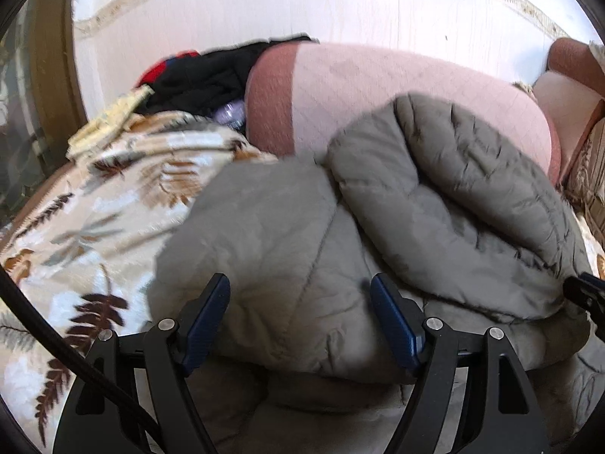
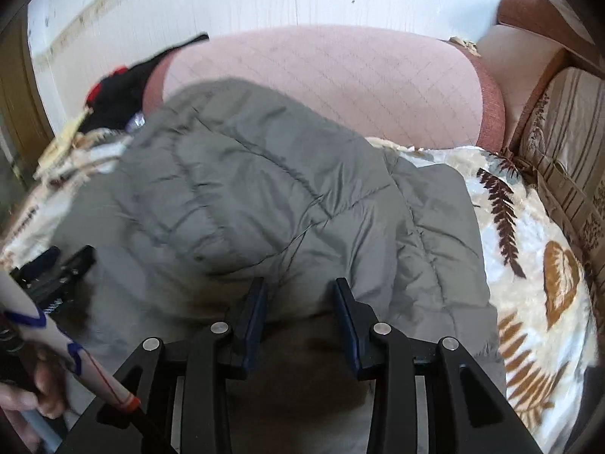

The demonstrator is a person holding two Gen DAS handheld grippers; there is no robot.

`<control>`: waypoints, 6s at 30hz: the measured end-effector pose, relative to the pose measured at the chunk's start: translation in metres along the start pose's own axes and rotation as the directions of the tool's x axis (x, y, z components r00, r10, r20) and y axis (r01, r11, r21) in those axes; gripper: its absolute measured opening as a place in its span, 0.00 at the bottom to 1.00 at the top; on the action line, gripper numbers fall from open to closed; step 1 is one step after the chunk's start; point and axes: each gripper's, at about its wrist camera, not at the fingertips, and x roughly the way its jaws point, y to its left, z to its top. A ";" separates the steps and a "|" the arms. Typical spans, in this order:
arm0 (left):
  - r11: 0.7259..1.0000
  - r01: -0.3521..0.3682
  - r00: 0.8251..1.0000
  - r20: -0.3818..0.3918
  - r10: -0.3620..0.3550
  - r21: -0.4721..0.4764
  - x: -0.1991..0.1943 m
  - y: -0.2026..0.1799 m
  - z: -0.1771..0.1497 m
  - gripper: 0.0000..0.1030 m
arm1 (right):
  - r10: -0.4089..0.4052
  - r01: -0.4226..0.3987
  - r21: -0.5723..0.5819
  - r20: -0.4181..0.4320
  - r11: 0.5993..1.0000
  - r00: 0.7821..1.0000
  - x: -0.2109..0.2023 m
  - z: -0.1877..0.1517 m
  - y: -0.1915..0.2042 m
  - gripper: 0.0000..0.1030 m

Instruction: Fold large clothes

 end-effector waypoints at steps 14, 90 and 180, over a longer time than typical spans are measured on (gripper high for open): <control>0.999 0.013 0.997 -0.082 -0.010 0.047 0.015 -0.009 -0.007 0.74 | -0.010 0.008 -0.021 -0.073 1.000 0.997 0.022 -0.011 0.019 0.38; 0.988 -0.155 0.986 -0.053 0.155 0.012 -0.187 0.078 -0.193 0.78 | 0.121 -0.119 -0.064 0.029 0.991 0.992 -0.170 -0.239 -0.019 0.47; 0.898 -0.107 0.981 -0.191 0.027 -0.426 -0.195 0.166 -0.218 0.78 | 0.129 -0.123 0.461 0.017 0.879 0.991 -0.193 -0.268 -0.133 0.69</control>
